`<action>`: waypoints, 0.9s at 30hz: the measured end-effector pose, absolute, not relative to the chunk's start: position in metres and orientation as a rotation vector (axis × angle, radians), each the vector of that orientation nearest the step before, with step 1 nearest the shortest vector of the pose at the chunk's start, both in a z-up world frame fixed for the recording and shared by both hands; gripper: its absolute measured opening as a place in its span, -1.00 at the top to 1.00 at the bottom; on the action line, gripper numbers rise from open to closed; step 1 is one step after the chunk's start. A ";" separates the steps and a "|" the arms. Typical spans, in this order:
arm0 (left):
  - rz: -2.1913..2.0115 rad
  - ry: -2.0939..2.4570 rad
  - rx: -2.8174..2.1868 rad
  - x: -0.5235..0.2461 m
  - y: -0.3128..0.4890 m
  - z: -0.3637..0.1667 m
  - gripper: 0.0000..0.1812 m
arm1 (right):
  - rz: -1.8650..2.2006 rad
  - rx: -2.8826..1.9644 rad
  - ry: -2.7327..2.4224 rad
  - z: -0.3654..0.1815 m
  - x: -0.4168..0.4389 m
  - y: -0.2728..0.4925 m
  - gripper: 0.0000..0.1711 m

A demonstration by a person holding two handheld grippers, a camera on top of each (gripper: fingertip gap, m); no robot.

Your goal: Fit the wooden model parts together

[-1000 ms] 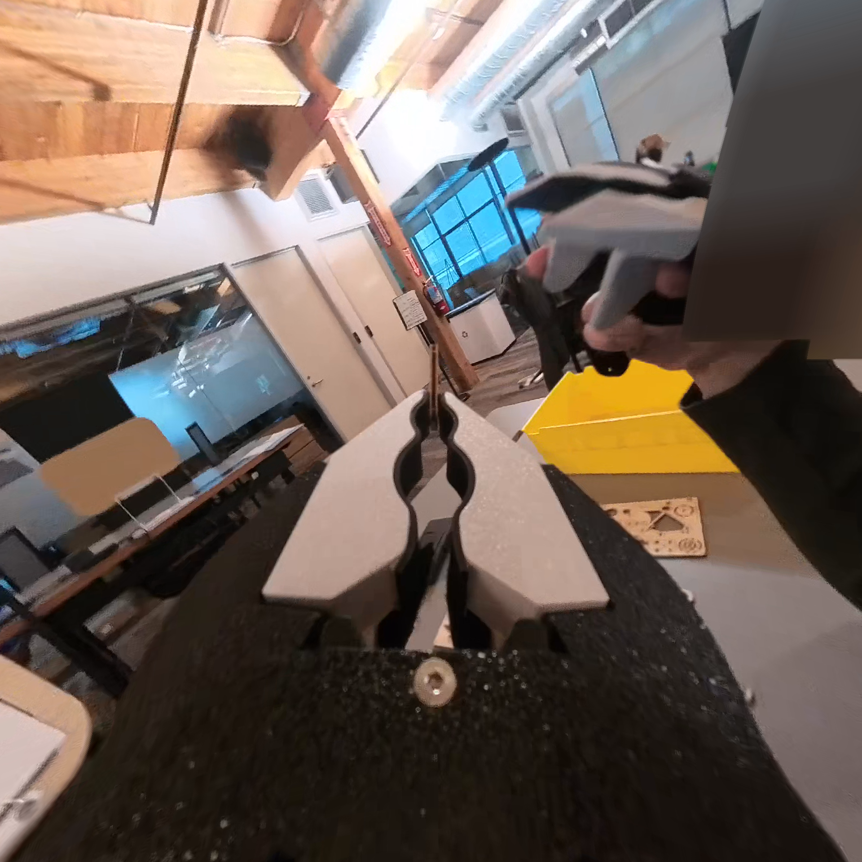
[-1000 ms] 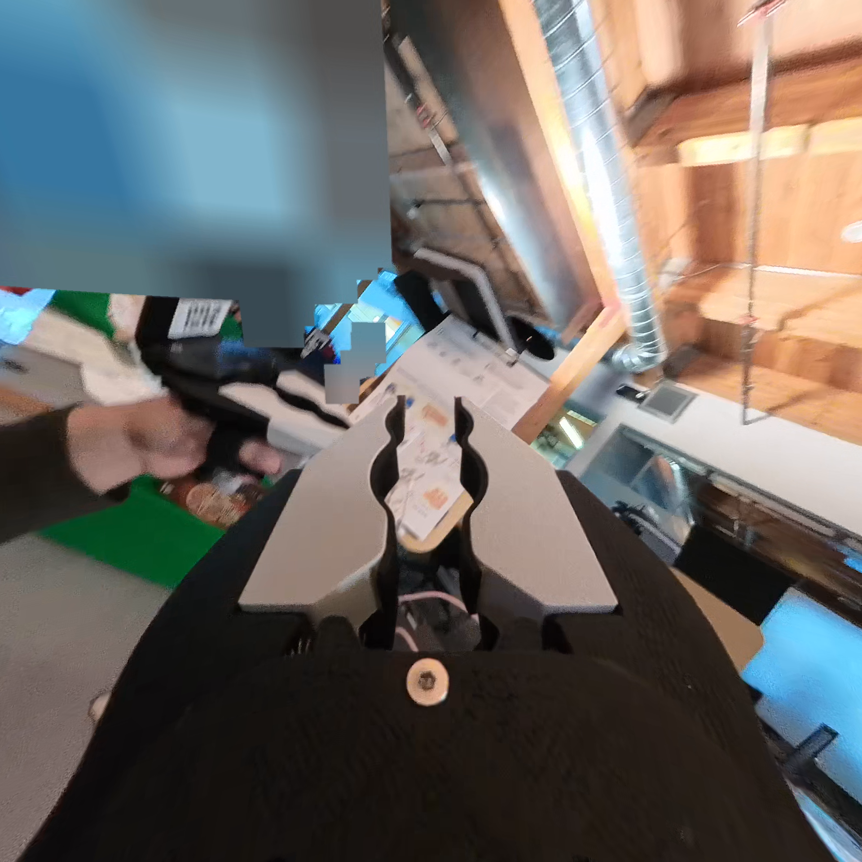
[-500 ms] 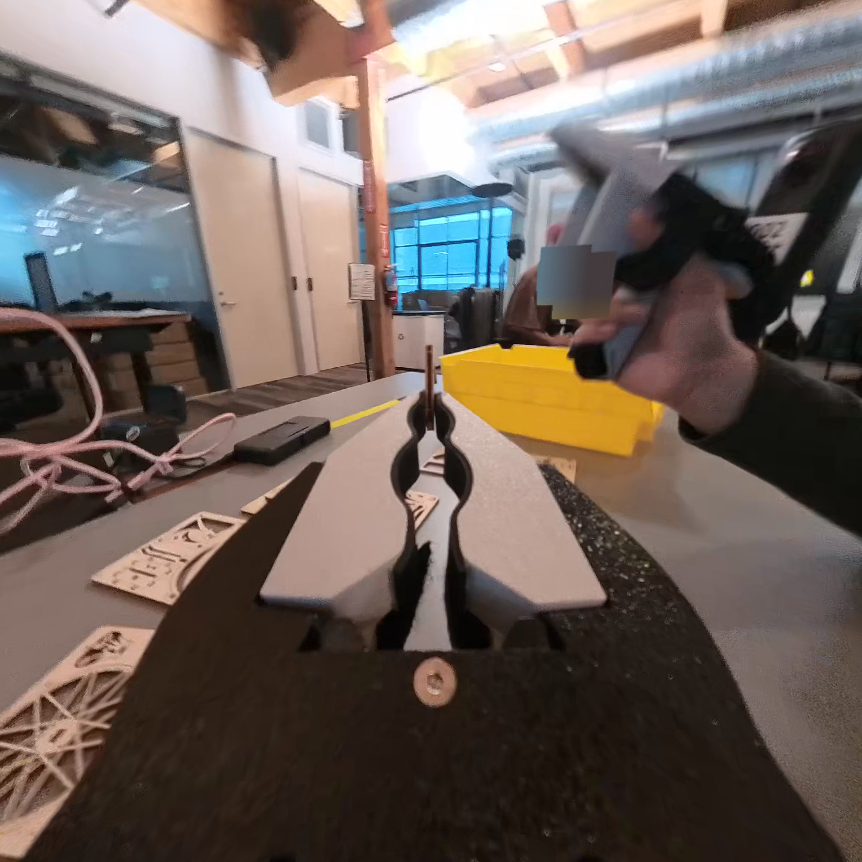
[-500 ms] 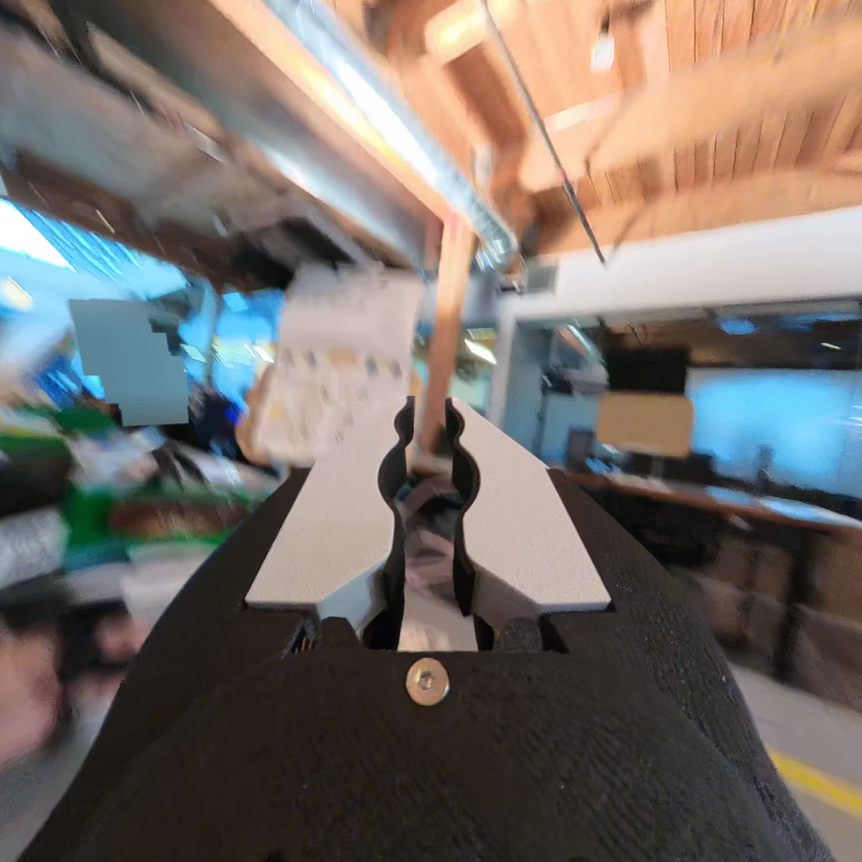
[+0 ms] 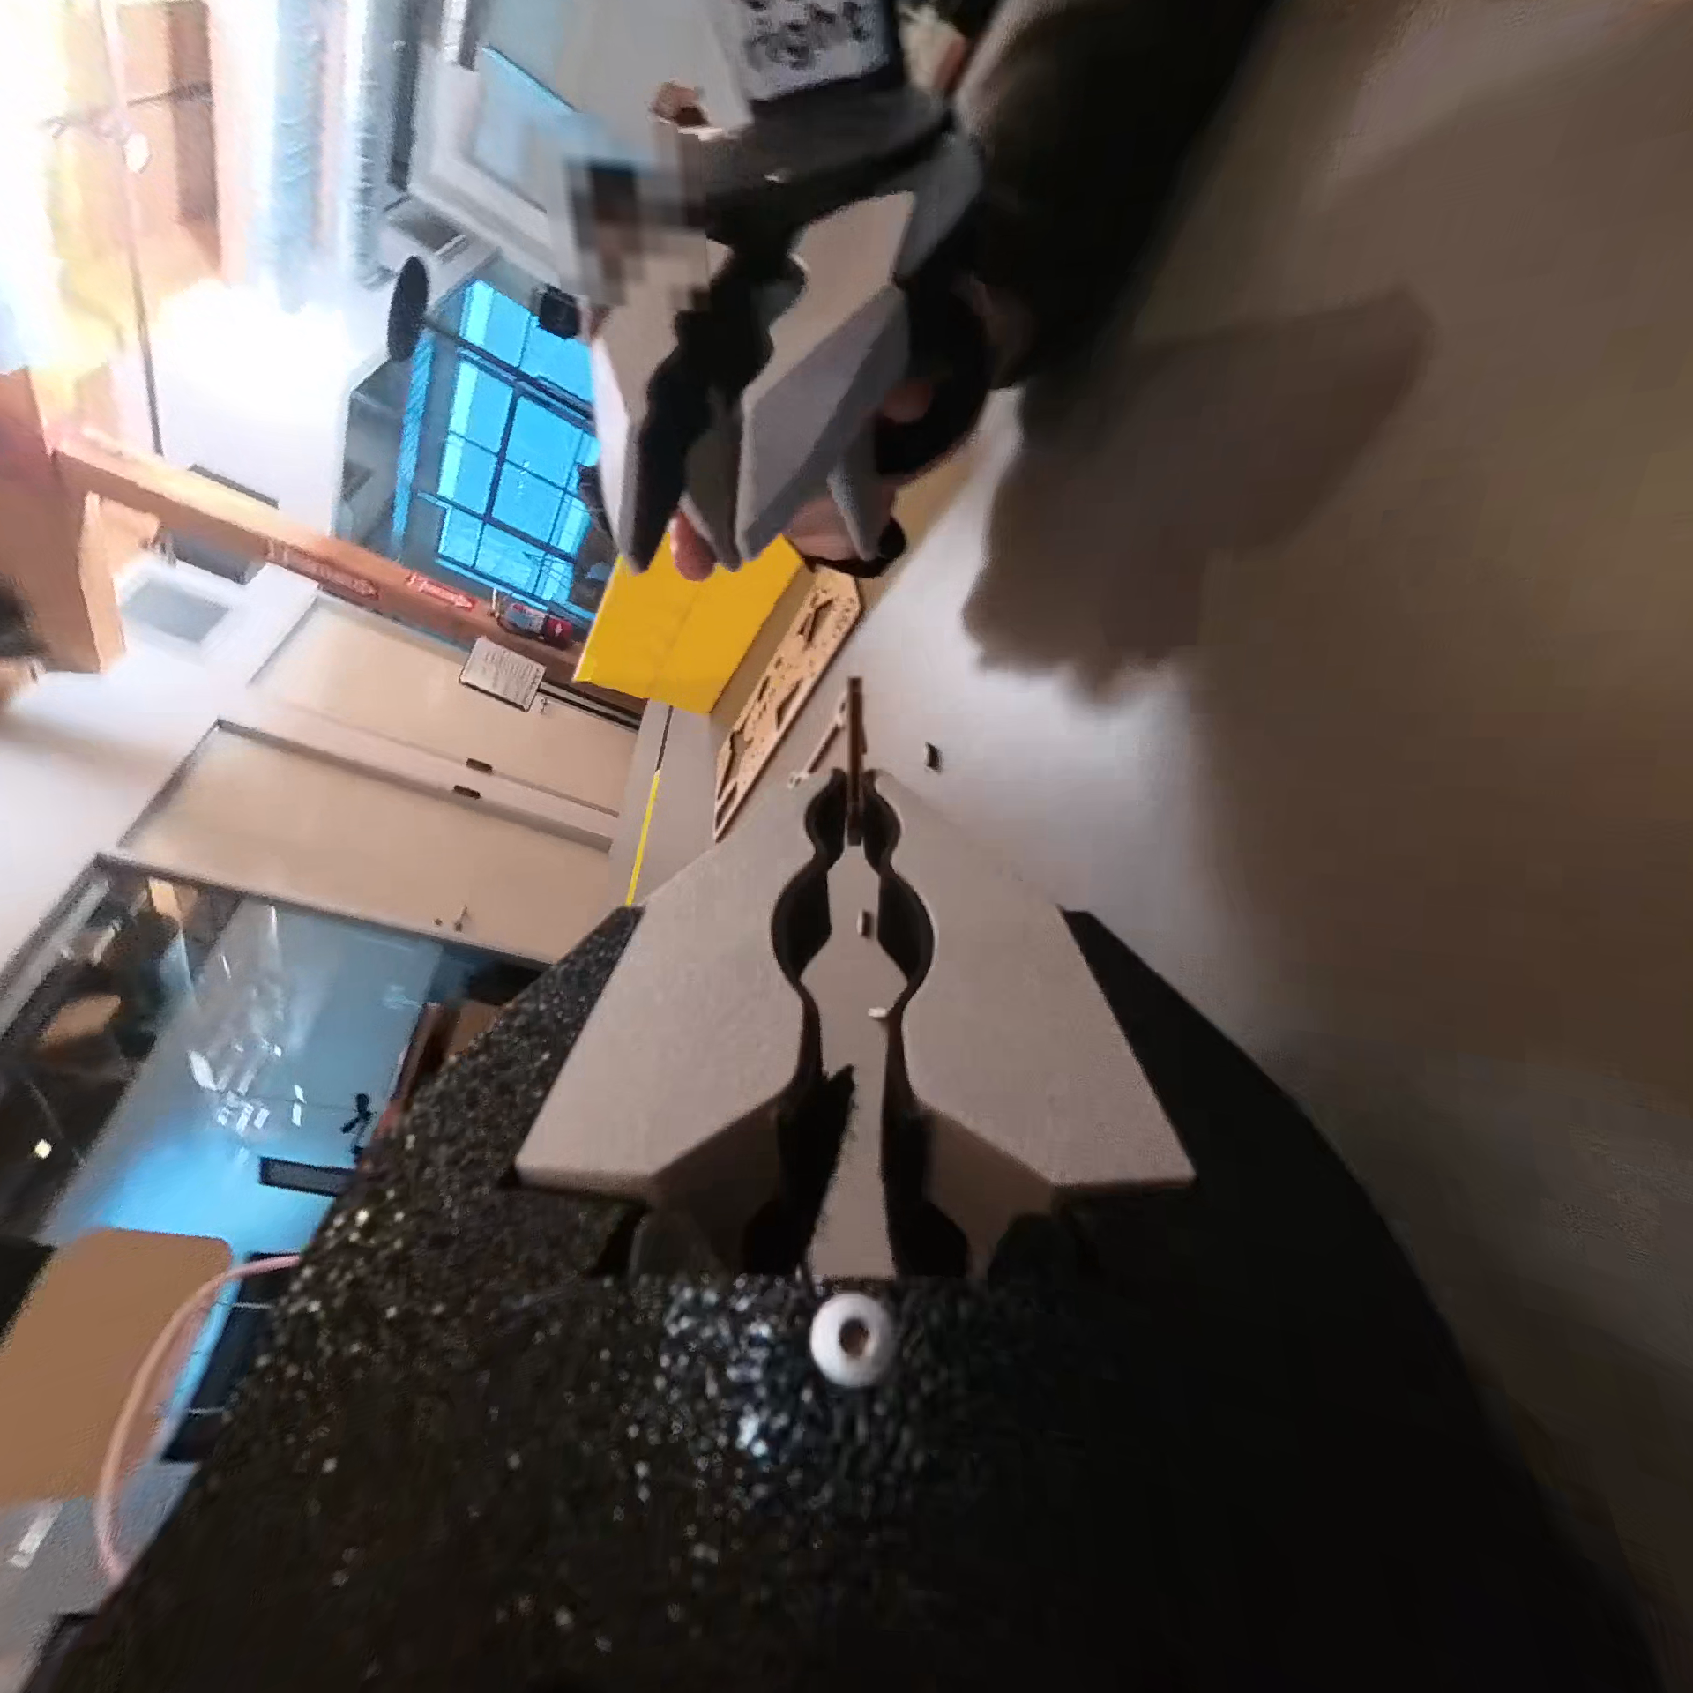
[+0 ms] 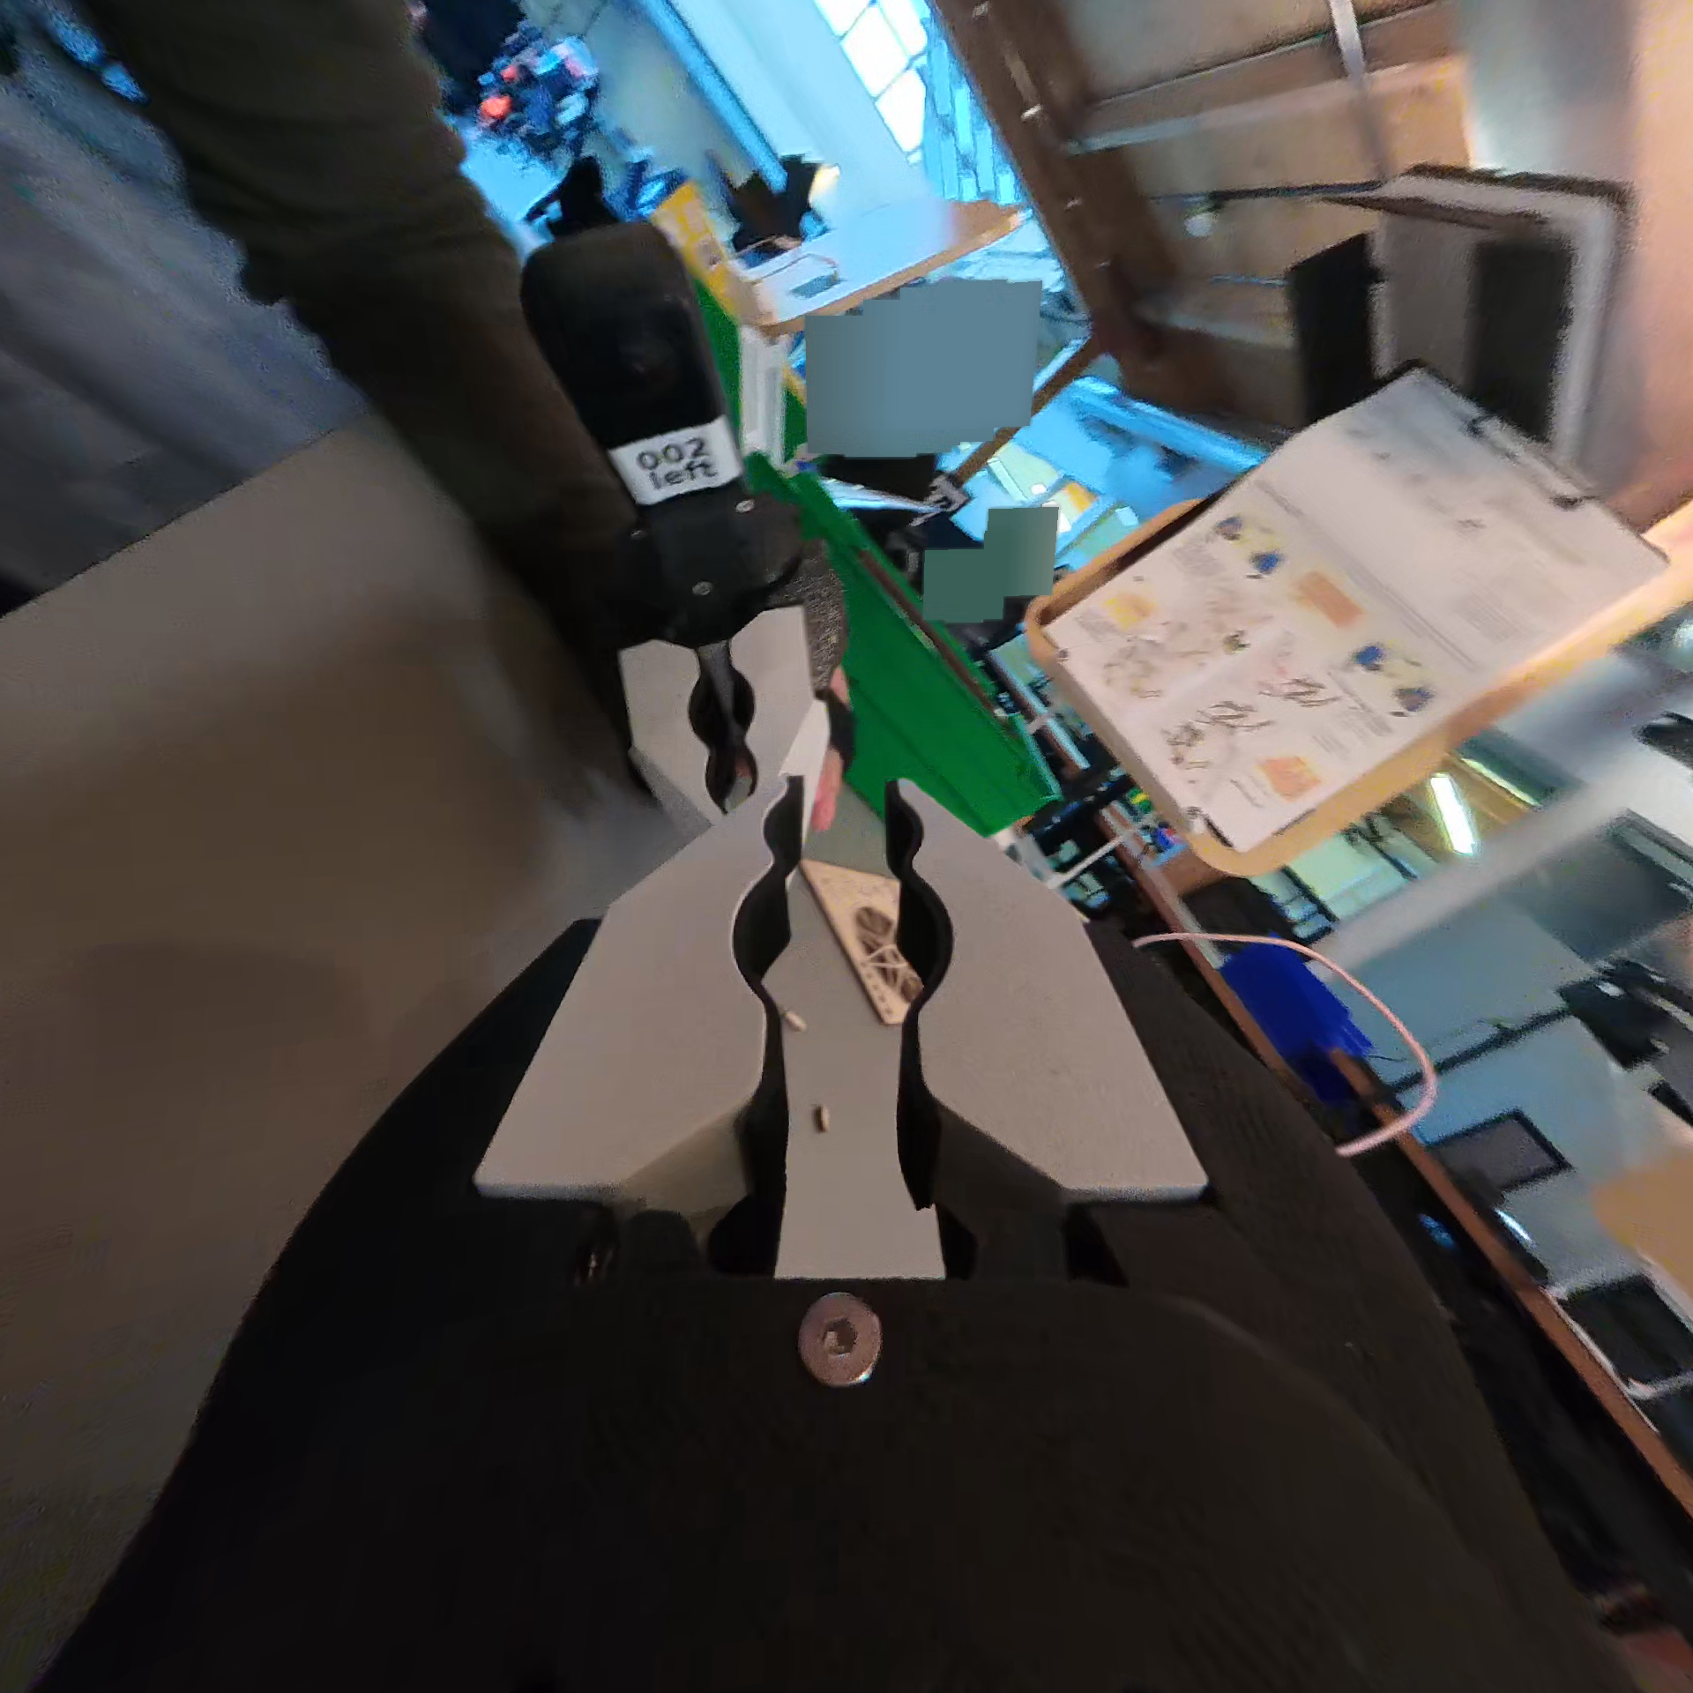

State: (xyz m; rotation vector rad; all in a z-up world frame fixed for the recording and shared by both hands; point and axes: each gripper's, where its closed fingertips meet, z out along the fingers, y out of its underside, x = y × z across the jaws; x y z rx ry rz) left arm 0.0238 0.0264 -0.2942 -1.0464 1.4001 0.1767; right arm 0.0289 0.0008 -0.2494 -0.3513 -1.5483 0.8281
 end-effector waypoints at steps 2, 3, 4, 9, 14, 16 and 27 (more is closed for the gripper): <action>0.259 1.470 -1.008 0.022 0.024 -0.303 0.99 | 0.817 -0.332 -1.652 -0.262 0.029 -0.005 0.80; 0.301 1.497 -0.980 0.022 0.023 -0.305 0.99 | 0.779 -0.318 -1.692 -0.268 0.028 -0.006 0.80; 0.330 1.522 -0.942 0.024 0.020 -0.307 1.00 | 0.724 -0.295 -1.733 -0.274 0.027 -0.007 0.80; 0.598 1.604 -0.769 0.025 0.023 -0.313 1.00 | 0.621 -0.286 -1.856 -0.291 0.024 -0.009 0.80; 0.706 1.562 -0.772 0.019 0.031 -0.304 1.00 | 0.607 -0.363 -1.937 -0.306 0.023 -0.004 0.80; 0.773 1.562 -0.812 0.014 0.037 -0.305 1.00 | 0.557 -0.436 -1.936 -0.307 0.017 0.004 0.80; 0.970 1.576 -1.102 -0.001 0.051 -0.321 0.98 | 0.329 -0.752 -1.948 -0.329 0.009 0.040 0.79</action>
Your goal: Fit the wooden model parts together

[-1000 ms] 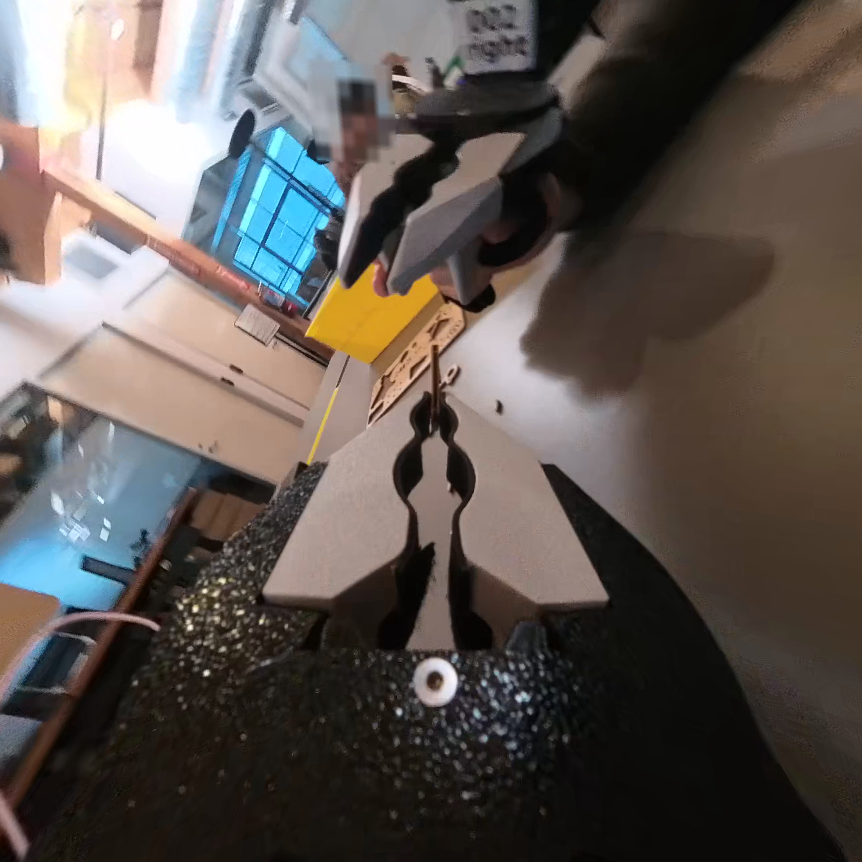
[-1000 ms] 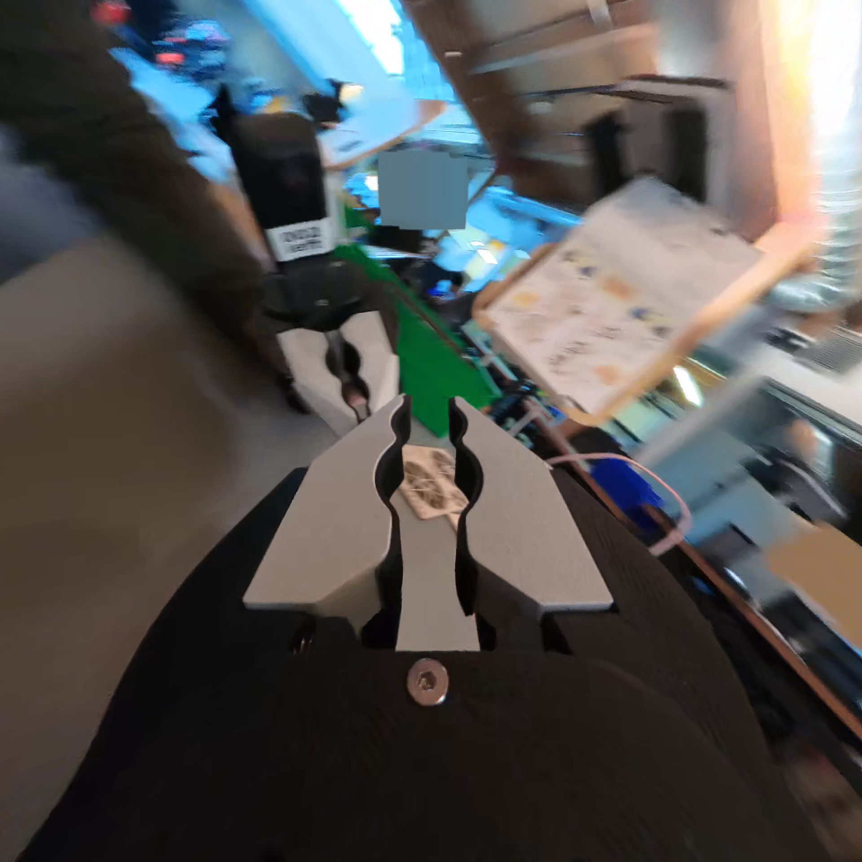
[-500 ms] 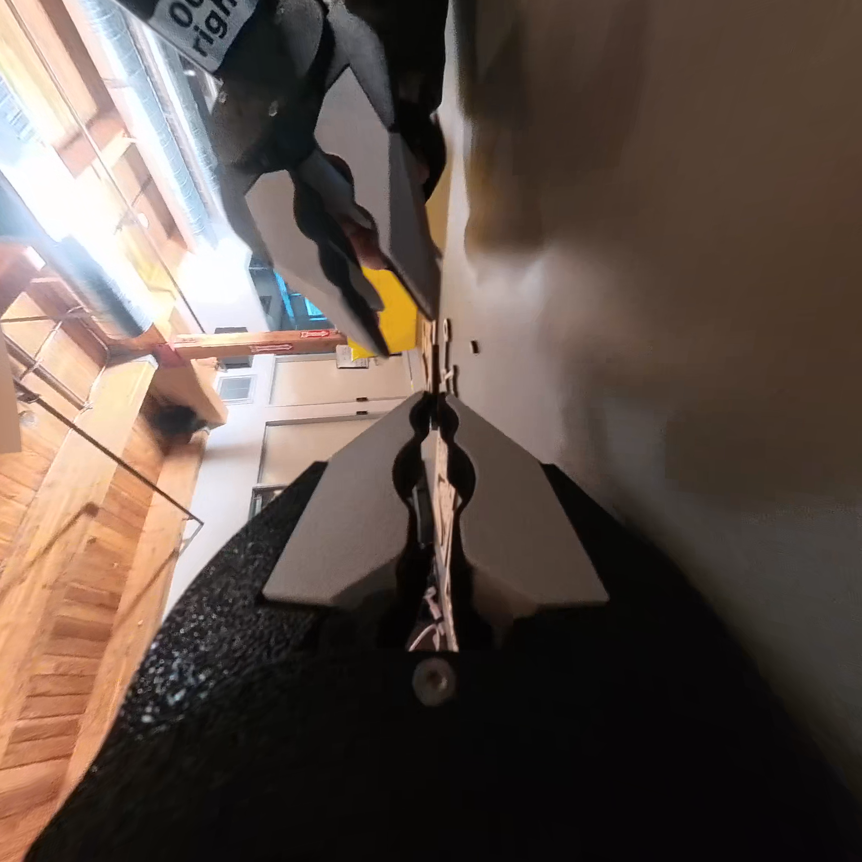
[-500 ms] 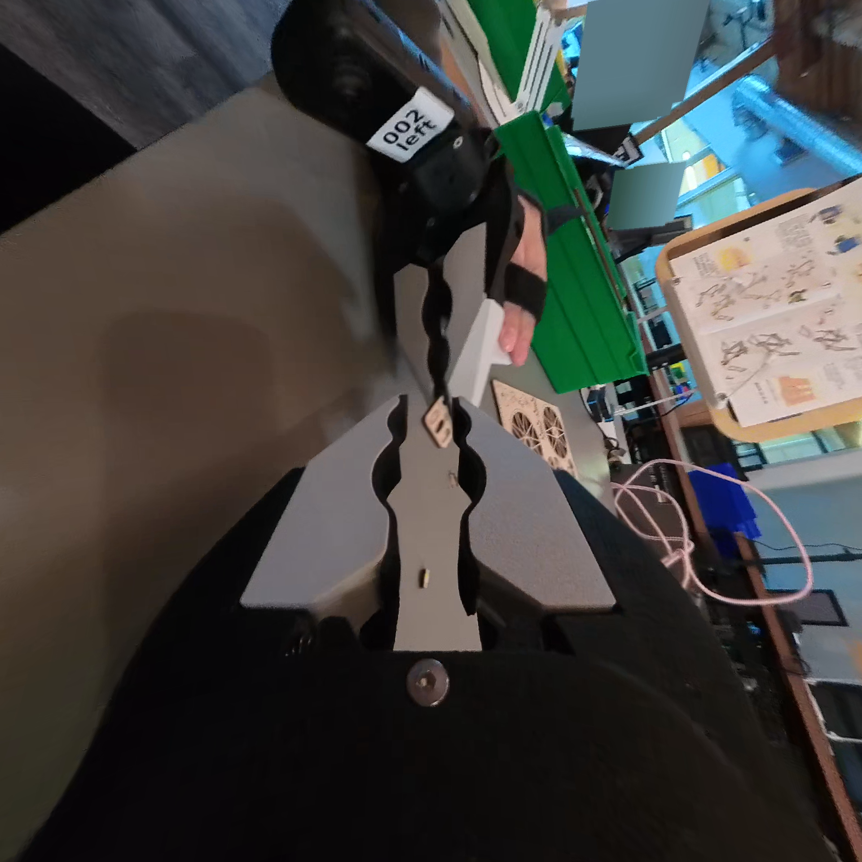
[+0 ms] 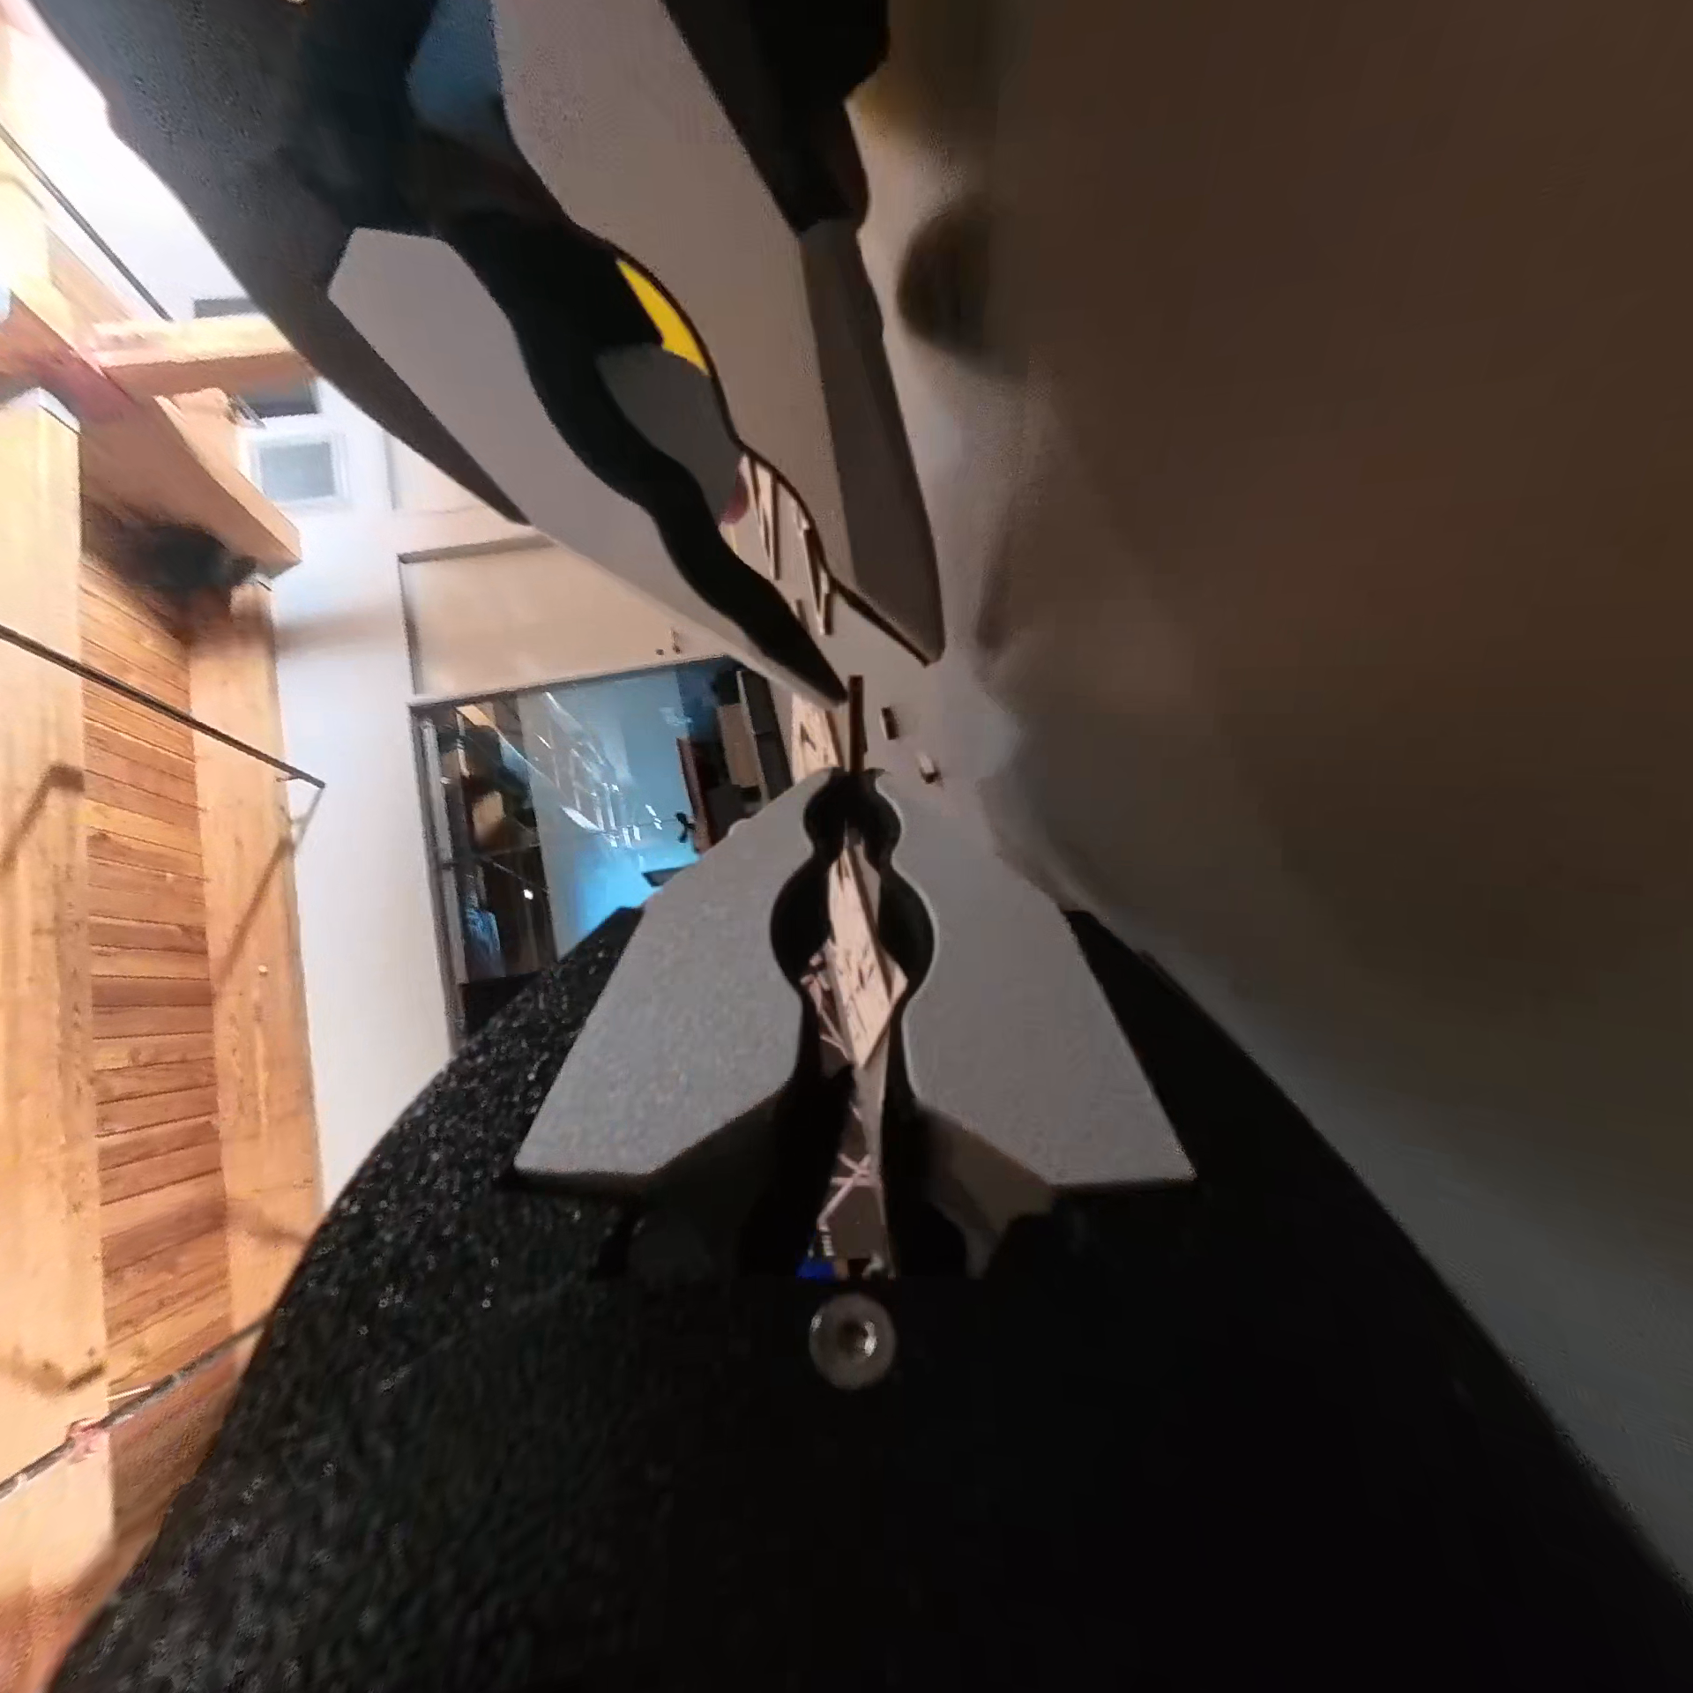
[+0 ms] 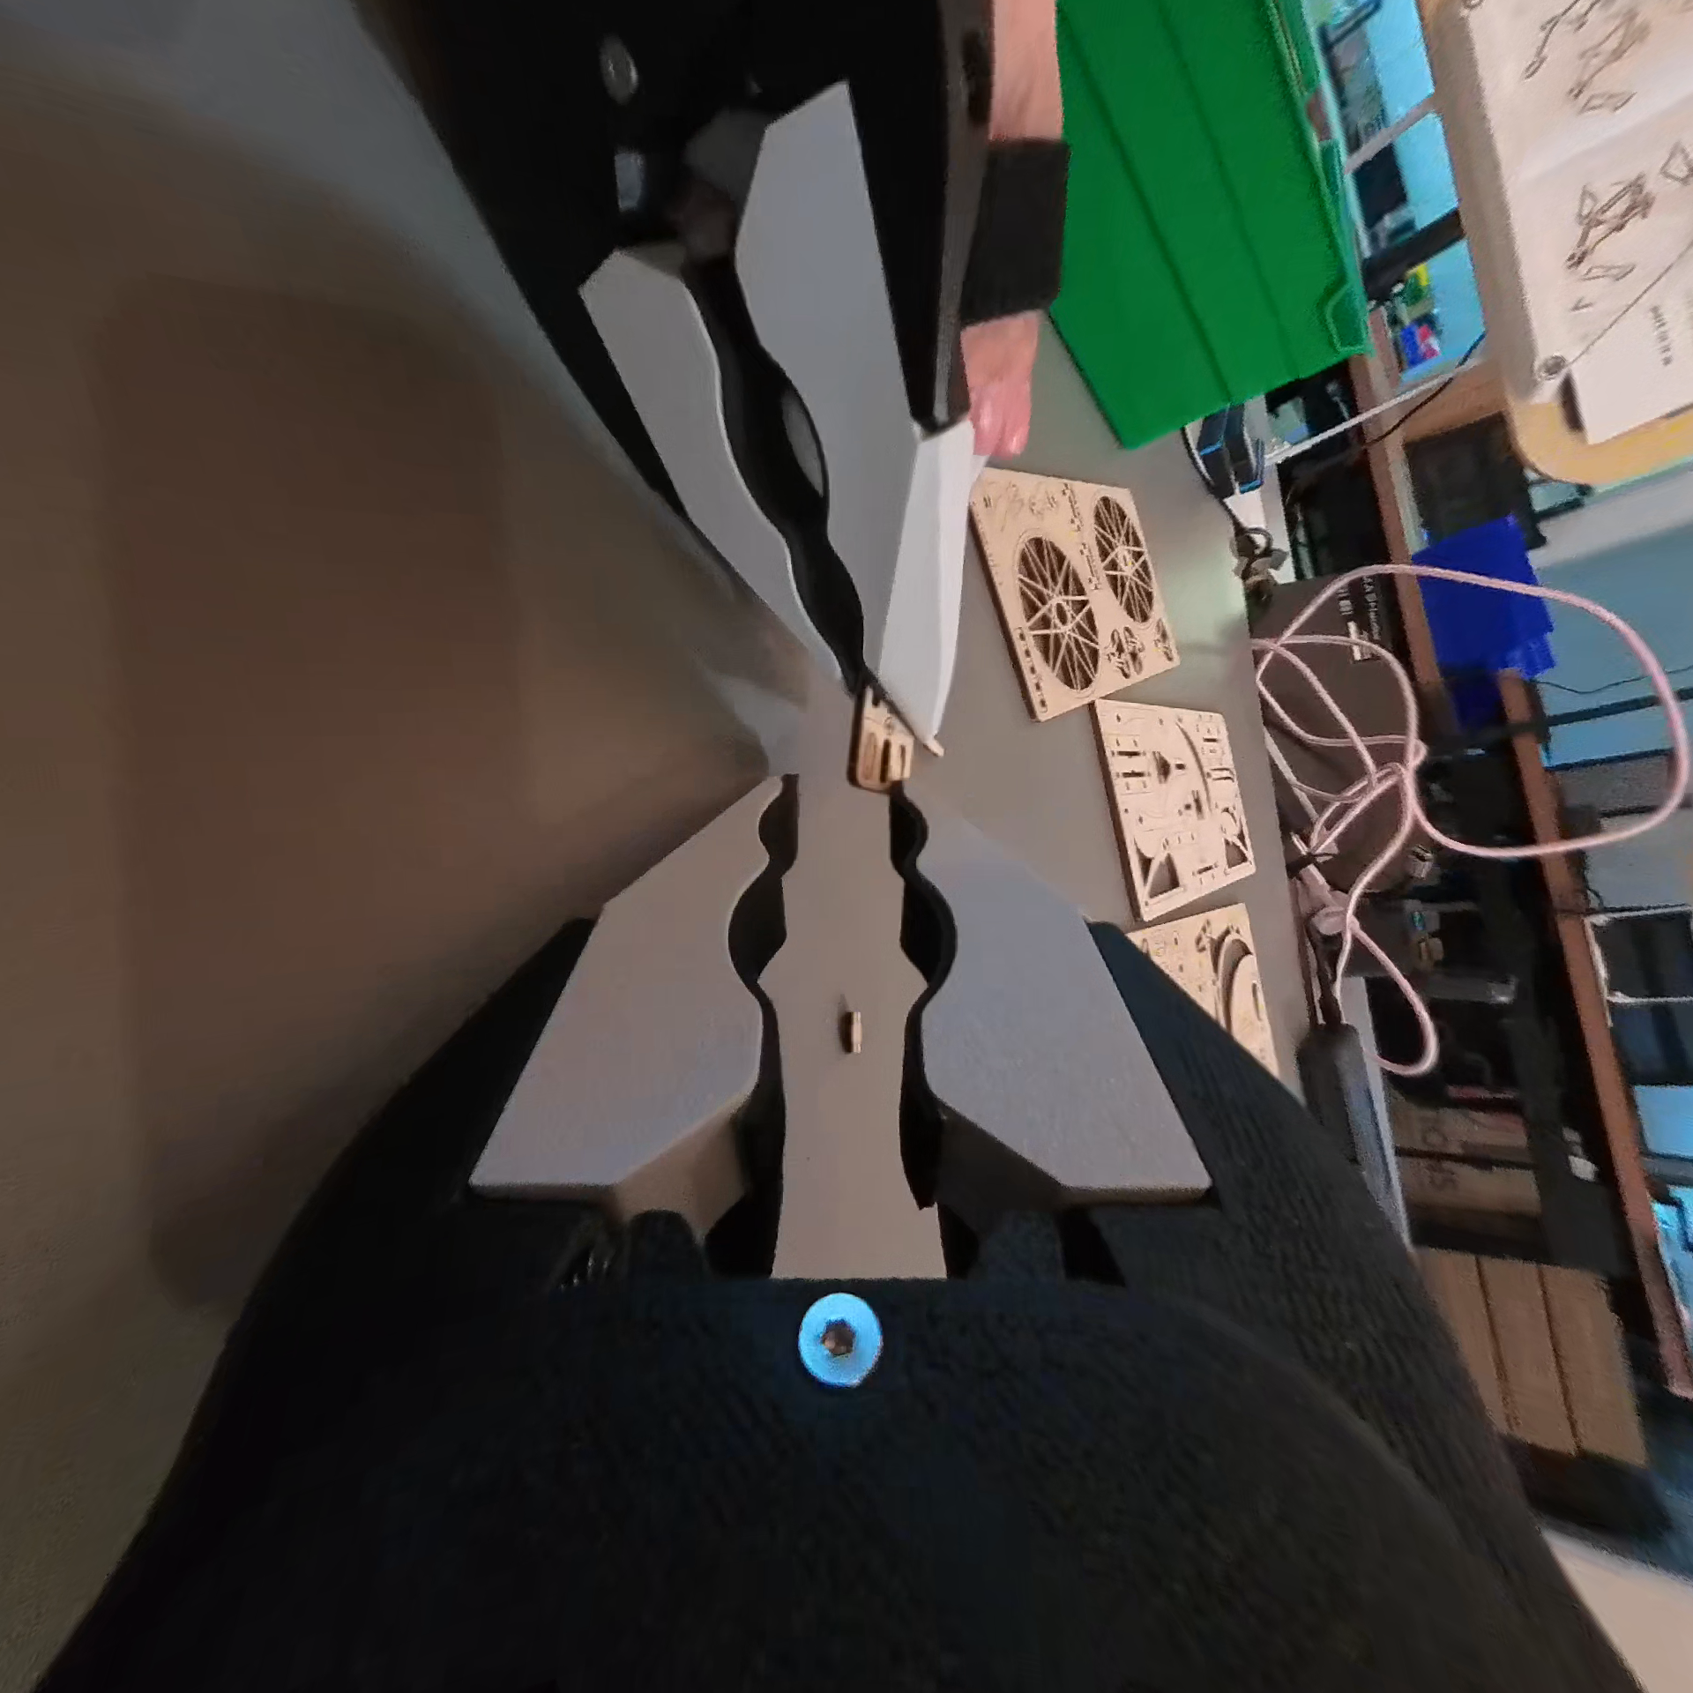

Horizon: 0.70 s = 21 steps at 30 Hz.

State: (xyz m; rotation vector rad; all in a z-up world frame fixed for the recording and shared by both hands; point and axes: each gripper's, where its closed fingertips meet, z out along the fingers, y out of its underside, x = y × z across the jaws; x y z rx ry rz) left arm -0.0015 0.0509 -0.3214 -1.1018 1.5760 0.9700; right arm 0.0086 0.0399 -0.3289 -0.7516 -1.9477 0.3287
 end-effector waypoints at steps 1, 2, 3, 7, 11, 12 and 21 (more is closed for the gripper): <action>0.963 1.574 -1.122 -0.001 0.050 -0.322 1.00 | 0.314 -0.757 -1.940 -0.328 0.008 0.041 0.79; 0.946 1.577 -1.126 0.002 0.049 -0.323 1.00 | 0.312 -0.768 -1.941 -0.329 0.006 0.041 0.80; 0.931 1.581 -1.131 0.004 0.046 -0.324 0.99 | 0.312 -0.784 -1.940 -0.330 0.005 0.041 0.81; 0.867 1.582 -1.186 0.006 0.042 -0.329 0.99 | 0.295 -0.770 -1.958 -0.333 0.004 0.037 0.87; 0.862 1.585 -1.216 0.003 0.043 -0.331 0.99 | 0.241 -0.773 -1.946 -0.334 0.002 0.040 0.89; 0.867 1.586 -1.221 0.003 0.044 -0.331 0.99 | 0.233 -0.774 -1.942 -0.334 0.002 0.040 0.89; 0.841 1.566 -1.293 0.001 0.045 -0.334 0.99 | 0.204 -0.757 -1.943 -0.335 0.002 0.041 0.92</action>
